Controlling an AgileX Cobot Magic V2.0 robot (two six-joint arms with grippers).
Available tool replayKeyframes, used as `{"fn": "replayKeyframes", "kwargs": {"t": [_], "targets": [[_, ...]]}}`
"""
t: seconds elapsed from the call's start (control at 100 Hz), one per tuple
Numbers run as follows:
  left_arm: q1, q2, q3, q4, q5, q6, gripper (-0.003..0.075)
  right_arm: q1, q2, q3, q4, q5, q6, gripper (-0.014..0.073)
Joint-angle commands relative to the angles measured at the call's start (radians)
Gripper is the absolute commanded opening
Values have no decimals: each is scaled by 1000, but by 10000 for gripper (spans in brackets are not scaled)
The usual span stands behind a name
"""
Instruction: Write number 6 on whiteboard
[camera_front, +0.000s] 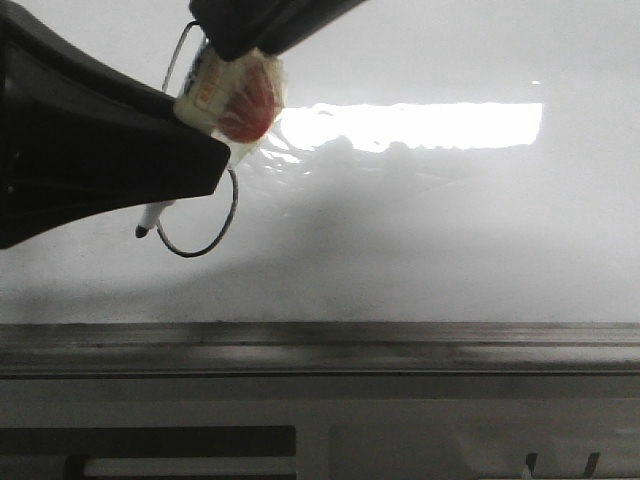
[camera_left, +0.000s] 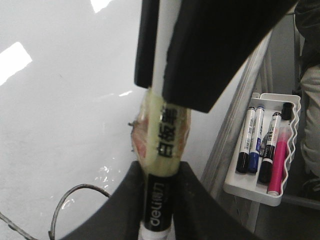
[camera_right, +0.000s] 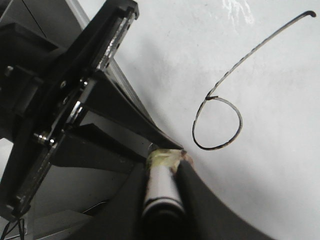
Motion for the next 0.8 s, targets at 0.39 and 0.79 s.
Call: {"fn": "replayKeyframes", "kwargs": {"t": [0.39, 0.79], "targets": [[156, -129, -128, -625, 223, -25, -21, -2, -19, -25, -26, -251, -4, 469], [337, -88, -164, -937, 491, -25, -21, -2, -19, -25, -26, -243, -4, 469]]}}
